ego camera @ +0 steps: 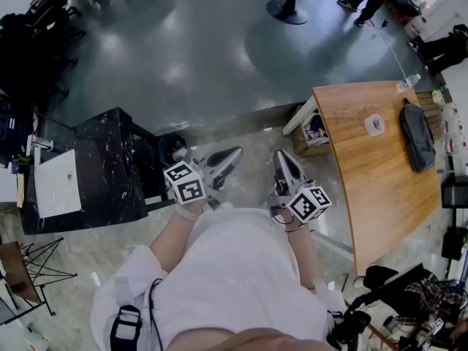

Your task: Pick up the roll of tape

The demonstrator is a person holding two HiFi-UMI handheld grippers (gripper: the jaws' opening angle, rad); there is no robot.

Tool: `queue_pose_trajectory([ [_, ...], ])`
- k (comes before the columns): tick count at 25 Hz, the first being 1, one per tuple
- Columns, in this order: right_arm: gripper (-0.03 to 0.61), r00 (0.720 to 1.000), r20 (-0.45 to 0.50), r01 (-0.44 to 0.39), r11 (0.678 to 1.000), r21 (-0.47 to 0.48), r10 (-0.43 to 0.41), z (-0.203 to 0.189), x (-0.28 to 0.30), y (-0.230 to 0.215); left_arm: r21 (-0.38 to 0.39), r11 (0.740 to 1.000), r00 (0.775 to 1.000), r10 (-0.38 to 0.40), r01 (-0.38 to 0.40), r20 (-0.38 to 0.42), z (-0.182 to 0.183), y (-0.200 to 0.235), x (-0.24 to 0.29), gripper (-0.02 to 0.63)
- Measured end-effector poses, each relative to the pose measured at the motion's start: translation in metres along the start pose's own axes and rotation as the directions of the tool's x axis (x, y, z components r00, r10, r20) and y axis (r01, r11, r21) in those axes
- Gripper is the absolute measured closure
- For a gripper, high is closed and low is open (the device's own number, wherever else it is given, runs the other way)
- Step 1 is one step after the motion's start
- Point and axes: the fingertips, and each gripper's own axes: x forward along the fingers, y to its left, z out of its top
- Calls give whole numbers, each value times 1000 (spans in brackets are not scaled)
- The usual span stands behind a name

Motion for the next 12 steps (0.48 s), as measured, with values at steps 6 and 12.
queue_pose_trajectory([
  [6,555,1000,-11,-7,1000,5,7,23,10,-37,16,999,998,45,-44,-40,3,13,44,607],
  [12,555,1000,6,-1,999,37,1,65,17,-97,18,998,997,61,-60,-56,-3,33,108,607],
])
